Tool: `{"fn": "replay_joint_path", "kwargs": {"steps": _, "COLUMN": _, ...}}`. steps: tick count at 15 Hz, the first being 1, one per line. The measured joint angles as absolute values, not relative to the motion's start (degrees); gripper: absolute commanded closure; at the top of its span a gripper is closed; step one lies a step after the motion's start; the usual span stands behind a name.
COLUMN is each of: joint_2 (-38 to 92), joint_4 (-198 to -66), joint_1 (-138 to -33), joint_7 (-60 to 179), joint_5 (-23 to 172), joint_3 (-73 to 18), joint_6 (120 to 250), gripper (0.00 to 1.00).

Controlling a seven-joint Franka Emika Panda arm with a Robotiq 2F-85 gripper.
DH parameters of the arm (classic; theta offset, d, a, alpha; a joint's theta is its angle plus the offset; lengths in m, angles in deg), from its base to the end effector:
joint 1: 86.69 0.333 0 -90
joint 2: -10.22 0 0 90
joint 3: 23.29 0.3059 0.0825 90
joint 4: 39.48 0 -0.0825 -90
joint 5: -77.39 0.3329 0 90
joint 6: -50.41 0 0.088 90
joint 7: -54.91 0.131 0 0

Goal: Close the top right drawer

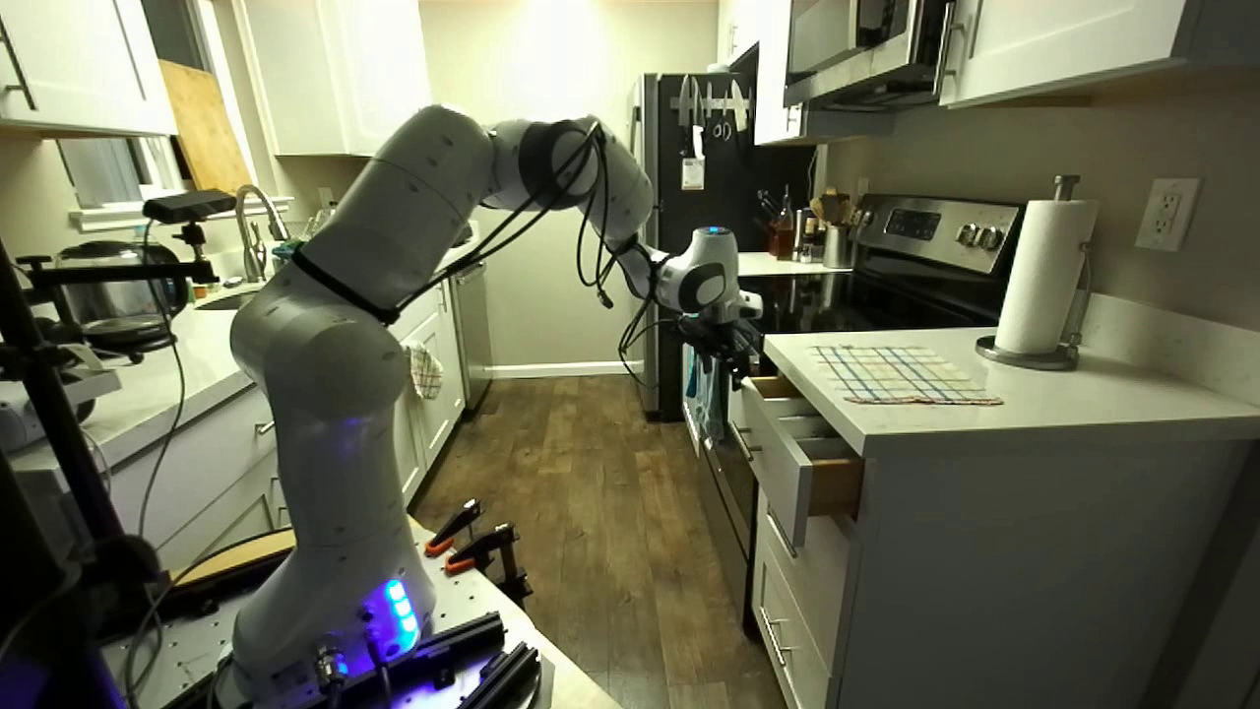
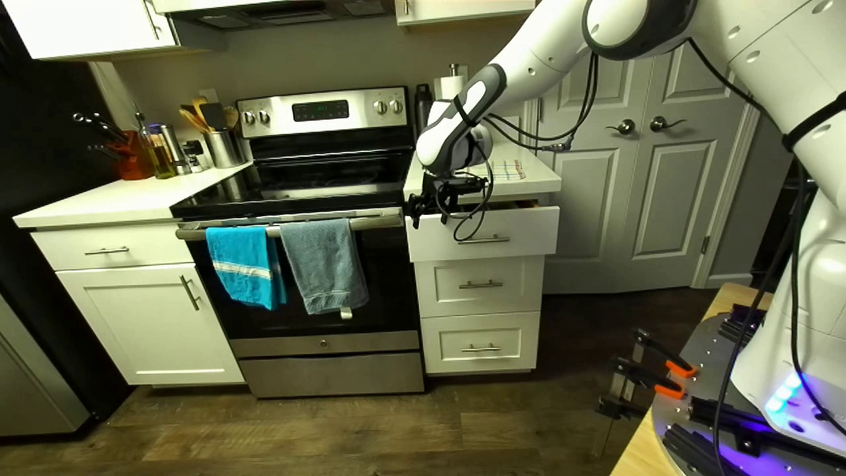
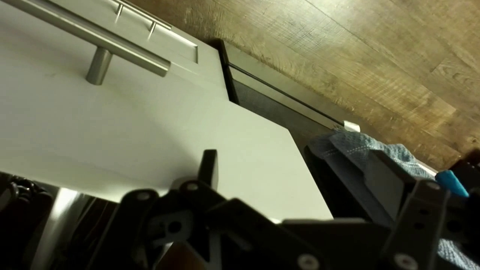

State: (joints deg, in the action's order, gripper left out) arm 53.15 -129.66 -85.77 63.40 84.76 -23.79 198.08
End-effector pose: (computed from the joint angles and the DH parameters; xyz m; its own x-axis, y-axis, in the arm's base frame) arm 0.6862 0.0055 0.2288 0.9420 -0.2432 0.2313 -0.2195 -0.9678 -0.1233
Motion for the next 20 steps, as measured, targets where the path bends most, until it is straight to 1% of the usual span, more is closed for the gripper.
{"fn": "replay_joint_path", "kwargs": {"steps": 5, "joint_2": 53.05, "joint_4": -129.47, "joint_1": -83.44, "joint_7": 65.27, "joint_5": 81.51, "joint_3": -28.15, "joint_6": 202.59, "gripper": 0.00}}
{"fn": "replay_joint_path", "kwargs": {"steps": 7, "joint_2": 52.52, "joint_4": -129.48, "joint_1": -84.52, "joint_7": 64.13, "joint_5": 82.32, "joint_3": -25.60, "joint_6": 201.15, "gripper": 0.00}}
{"fn": "replay_joint_path", "kwargs": {"steps": 10, "joint_2": 50.93, "joint_4": -129.57, "joint_1": -87.69, "joint_7": 59.01, "joint_5": 86.49, "joint_3": -18.21, "joint_6": 195.83, "gripper": 0.00}}
{"fn": "replay_joint_path", "kwargs": {"steps": 12, "joint_2": 49.56, "joint_4": -129.74, "joint_1": -89.02, "joint_7": 56.71, "joint_5": 89.12, "joint_3": -15.03, "joint_6": 191.79, "gripper": 0.00}}
{"fn": "replay_joint_path", "kwargs": {"steps": 15, "joint_2": 47.84, "joint_4": -129.95, "joint_1": -89.42, "joint_7": 56.20, "joint_5": 91.32, "joint_3": -13.97, "joint_6": 187.71, "gripper": 0.00}}
{"fn": "replay_joint_path", "kwargs": {"steps": 20, "joint_2": 47.41, "joint_4": -130.16, "joint_1": -89.15, "joint_7": 56.24, "joint_5": 91.59, "joint_3": -14.49, "joint_6": 187.07, "gripper": 0.00}}
